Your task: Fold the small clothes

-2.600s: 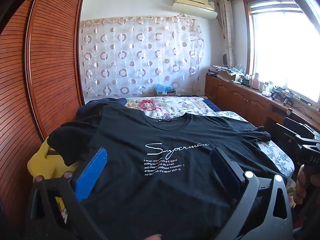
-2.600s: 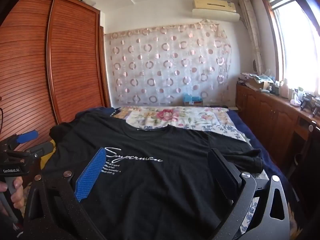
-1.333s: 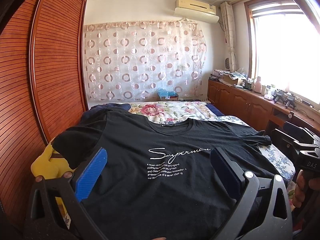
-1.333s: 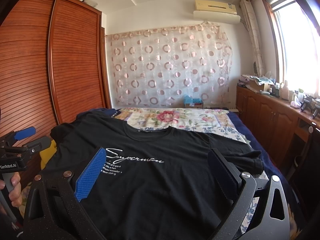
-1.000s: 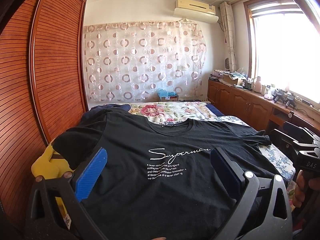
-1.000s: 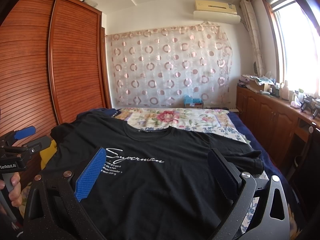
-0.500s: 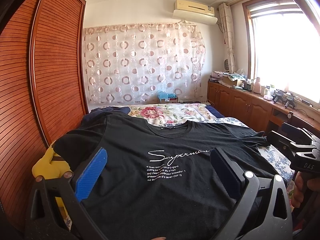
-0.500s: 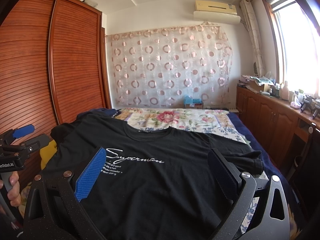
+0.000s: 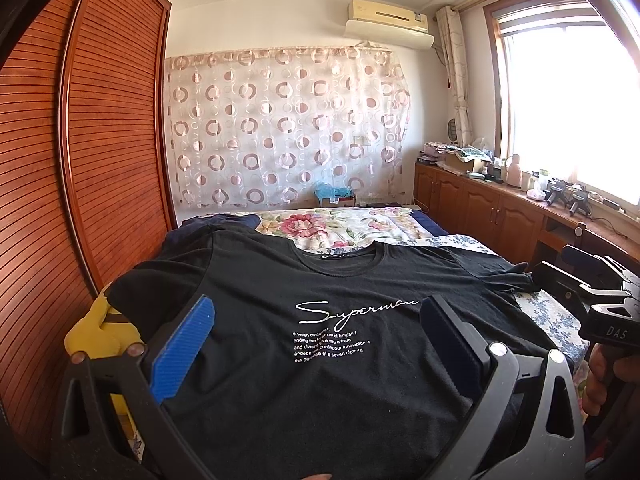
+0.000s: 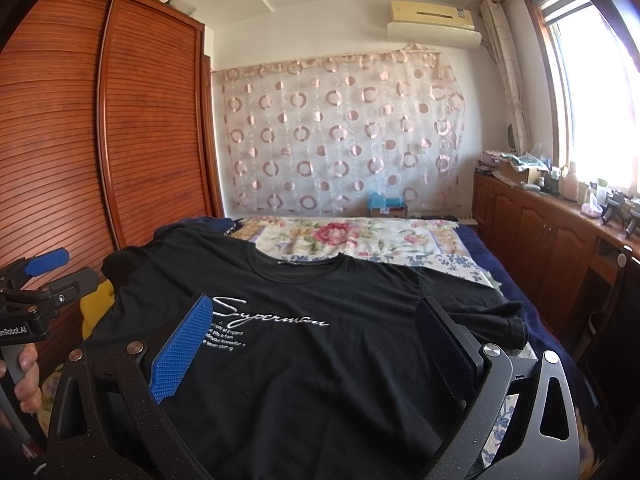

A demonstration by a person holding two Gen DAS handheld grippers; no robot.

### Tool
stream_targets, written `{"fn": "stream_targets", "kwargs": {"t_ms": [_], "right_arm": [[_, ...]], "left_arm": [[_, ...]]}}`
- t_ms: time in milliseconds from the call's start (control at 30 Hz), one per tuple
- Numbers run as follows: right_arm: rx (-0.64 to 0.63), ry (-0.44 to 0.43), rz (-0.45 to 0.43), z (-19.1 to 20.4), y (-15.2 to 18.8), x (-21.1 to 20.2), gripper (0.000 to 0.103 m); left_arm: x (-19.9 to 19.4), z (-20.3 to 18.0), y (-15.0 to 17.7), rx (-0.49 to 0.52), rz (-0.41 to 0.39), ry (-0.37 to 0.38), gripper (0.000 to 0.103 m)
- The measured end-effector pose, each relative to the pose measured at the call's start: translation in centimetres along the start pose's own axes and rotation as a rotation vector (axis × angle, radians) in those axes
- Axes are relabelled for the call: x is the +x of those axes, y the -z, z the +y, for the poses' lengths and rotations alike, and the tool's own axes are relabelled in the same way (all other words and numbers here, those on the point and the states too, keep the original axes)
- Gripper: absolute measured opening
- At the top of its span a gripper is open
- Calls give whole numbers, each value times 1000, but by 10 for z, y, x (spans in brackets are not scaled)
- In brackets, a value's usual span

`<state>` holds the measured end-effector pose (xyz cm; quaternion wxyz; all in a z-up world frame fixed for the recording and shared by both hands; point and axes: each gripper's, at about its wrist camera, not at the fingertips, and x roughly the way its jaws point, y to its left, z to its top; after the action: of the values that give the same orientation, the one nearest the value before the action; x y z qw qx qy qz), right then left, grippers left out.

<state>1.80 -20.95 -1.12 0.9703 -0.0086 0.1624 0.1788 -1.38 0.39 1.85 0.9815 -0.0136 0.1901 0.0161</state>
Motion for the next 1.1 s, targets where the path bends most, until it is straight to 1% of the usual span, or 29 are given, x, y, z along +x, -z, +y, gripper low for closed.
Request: {"fn": "stream_targets", "kwargs": {"t_ms": [433,633,733,900,1100], "right_arm": [[-1,1,1,0,0,1,103],[6,-14,13,4,8,2,103],[3,-25,26,-1,10,3,103],[-8,-59,57,2,11,26,103],[-24,-100,115,1,20,55,103]], "left_arm": [[-1,-2,-1,3,3,-4,103],[10,5,5,-5,33,-7,103],[19,16,9,-8,56,-17,103],[34,36,17,0,91,-40,103],[56,79,23,-21,131,-69,103]]}}
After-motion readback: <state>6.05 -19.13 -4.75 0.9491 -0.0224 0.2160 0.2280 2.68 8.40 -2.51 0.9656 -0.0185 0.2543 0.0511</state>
